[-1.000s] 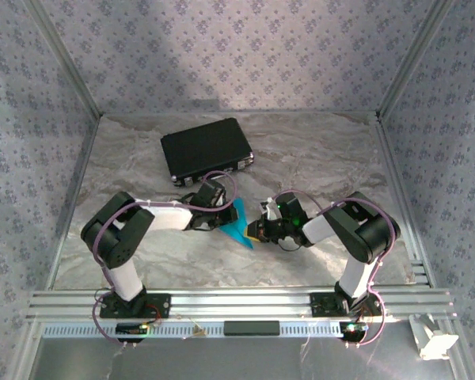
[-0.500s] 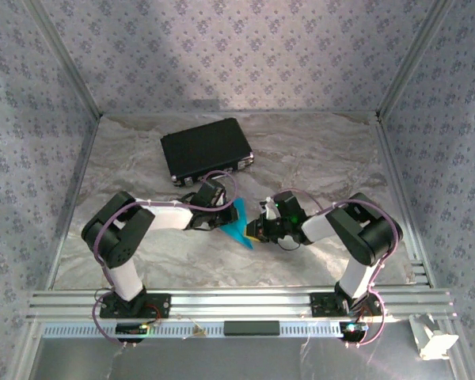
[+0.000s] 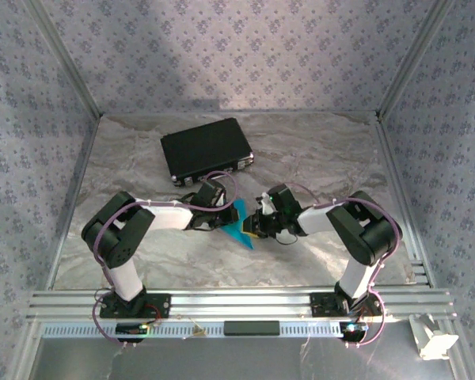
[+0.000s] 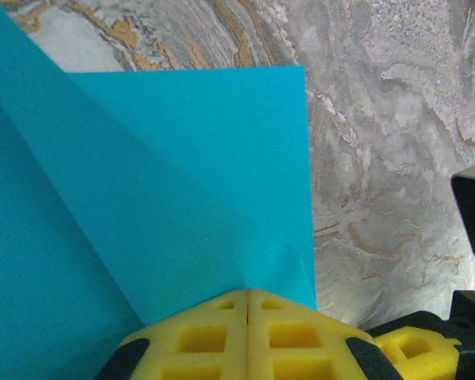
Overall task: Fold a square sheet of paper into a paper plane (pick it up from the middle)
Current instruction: Fourth fold the wing at the center of the table.
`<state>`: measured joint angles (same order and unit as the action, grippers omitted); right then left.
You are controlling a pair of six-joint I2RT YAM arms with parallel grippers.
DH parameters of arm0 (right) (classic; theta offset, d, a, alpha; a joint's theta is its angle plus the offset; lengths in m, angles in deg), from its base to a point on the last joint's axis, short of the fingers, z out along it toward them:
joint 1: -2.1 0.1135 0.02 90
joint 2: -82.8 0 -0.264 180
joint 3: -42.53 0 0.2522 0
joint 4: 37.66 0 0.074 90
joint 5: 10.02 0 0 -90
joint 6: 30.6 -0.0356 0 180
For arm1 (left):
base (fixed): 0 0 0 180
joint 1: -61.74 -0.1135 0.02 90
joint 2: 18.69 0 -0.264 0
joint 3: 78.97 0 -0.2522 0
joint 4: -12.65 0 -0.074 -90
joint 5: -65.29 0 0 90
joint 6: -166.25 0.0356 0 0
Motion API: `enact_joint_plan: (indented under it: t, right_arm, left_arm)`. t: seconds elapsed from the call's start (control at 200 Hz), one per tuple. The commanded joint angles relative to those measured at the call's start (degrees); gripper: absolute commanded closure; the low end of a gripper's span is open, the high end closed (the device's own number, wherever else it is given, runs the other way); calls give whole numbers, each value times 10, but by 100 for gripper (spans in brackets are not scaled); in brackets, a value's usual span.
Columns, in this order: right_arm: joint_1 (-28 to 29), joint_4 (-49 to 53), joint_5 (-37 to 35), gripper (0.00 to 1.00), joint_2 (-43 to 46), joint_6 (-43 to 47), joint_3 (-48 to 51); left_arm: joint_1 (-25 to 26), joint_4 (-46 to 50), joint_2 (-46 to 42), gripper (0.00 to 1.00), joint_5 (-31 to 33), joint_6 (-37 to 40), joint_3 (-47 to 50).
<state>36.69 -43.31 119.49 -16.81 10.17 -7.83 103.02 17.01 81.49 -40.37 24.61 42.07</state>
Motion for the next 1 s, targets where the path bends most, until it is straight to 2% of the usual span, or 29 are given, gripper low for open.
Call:
enact_joint_plan:
  t: [0.0,0.285,0.485,0.555,0.705,0.82,0.994]
  right_arm:
    - [-3,24,-12,81,-15,16,-22]
    - [0,25,-7,82,-36,13,-22]
    - [-9,7,-13,96,-38,1,-1]
    - [-12,-18,-7,99,-39,-10,12]
    - [-16,-52,-1,100,-44,-24,32]
    - [-16,-59,-5,100,-44,-28,36]
    - [-18,-65,-7,100,-43,-32,40]
  left_arm:
    - [4,12,-17,94,-8,7,-7]
    - [3,10,-21,92,-9,6,-9]
    - [4,3,-43,87,-11,9,-8]
    - [4,1,-66,80,1,10,0]
    - [2,16,-116,76,54,2,32]
    - [-4,21,-120,78,59,-11,52]
    - [-5,31,-92,89,52,-22,51]
